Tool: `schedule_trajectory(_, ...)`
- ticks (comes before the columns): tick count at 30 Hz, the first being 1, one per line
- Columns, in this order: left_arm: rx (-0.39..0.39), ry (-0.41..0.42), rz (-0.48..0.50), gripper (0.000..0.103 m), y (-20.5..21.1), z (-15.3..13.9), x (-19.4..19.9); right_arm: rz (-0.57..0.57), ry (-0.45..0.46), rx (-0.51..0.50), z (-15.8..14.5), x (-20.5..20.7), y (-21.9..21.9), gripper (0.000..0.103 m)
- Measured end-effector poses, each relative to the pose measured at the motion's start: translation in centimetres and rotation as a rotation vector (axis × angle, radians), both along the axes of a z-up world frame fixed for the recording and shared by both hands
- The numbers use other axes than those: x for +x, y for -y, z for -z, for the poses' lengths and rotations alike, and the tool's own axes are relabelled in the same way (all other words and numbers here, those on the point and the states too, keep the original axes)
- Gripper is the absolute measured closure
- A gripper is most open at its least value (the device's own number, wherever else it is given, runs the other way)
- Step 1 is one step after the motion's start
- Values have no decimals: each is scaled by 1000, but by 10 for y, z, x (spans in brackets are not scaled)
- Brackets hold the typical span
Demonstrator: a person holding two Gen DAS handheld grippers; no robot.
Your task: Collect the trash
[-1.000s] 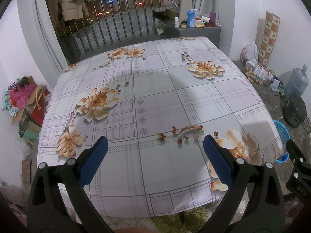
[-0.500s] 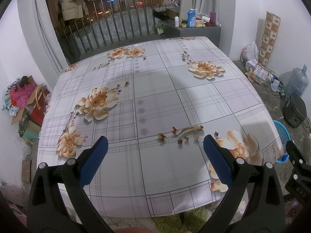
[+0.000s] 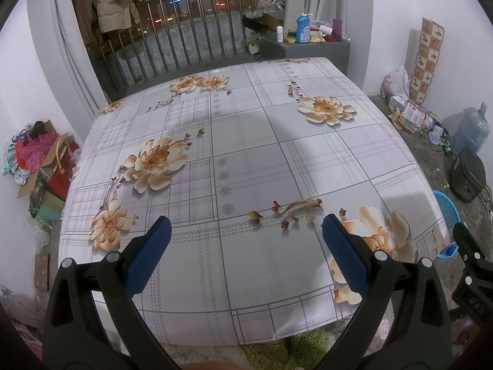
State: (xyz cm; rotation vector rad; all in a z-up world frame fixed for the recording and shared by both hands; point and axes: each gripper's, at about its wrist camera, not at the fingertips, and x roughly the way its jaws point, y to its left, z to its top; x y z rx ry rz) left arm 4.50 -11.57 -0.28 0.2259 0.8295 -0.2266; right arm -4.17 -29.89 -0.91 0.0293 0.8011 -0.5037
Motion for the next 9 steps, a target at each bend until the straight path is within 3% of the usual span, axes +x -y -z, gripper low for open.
schedule_trajectory(9,0,-1,-1,9,0,0,0,0,-1,0,0,0,0,6)
